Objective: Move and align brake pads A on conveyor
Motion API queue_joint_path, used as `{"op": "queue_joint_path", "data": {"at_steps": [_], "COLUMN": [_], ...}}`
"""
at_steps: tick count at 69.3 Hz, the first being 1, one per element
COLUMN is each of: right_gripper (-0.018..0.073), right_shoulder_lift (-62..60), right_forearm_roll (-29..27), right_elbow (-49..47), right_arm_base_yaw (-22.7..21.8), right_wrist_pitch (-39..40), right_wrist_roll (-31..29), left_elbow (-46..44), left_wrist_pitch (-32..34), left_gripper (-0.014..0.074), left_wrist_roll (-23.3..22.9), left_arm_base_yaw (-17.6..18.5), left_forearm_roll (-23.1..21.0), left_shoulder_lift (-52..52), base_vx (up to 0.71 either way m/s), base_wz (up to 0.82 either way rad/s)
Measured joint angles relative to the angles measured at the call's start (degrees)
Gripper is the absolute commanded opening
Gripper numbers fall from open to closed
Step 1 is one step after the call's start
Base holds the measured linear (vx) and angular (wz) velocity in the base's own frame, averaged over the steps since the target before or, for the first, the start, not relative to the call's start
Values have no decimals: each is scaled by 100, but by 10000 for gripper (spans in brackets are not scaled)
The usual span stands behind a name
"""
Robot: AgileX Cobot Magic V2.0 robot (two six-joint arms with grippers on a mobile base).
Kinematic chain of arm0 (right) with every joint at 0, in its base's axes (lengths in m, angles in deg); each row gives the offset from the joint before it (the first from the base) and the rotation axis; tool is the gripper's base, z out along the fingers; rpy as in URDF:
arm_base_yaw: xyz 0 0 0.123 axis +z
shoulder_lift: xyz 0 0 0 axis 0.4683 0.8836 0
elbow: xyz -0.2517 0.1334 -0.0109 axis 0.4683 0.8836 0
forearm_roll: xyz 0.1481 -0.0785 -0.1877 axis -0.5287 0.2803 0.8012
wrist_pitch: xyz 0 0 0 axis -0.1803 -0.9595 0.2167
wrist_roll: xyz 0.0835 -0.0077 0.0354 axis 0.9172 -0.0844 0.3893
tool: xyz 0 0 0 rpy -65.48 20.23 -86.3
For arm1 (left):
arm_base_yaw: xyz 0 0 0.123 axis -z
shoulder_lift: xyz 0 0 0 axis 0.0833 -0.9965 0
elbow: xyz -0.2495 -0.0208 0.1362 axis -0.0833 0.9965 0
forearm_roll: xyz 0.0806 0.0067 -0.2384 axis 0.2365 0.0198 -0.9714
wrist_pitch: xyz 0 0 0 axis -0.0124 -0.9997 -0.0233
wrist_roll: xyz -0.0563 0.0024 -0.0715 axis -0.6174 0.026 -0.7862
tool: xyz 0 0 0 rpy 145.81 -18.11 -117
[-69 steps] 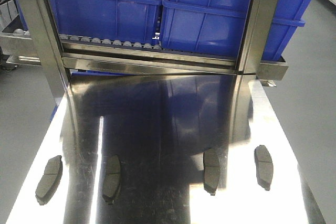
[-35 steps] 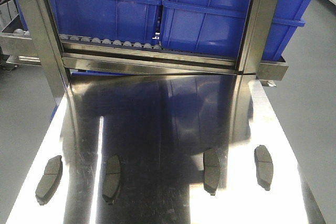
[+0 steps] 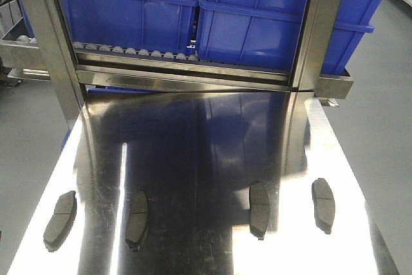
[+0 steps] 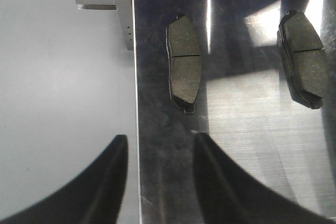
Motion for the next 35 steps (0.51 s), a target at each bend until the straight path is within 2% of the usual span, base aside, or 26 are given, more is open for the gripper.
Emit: {"op": "queue_joint_path", "data": {"at_steps": [11,21,35], "right_gripper": [-11,-11,-11], "right_shoulder_lift": [0,0,0], "right_forearm_roll": [0,0,0], "right_elbow": [0,0,0], "right_arm_base_yaw": [0,0,0], "right_wrist_pitch": [0,0,0], "right_wrist_roll": [0,0,0], "left_elbow": [0,-78,-817], "left_wrist_pitch": [0,-55,-320], "left_gripper": [468,471,471], "left_wrist_roll": [115,307,690], "left_arm_base_yaw": [0,0,0], "left_forearm_roll": [-27,-210,-592], "left_shoulder_lift": [0,-56,-813], "base_vx": [0,0,0], "base_wz": [0,0,0]}}
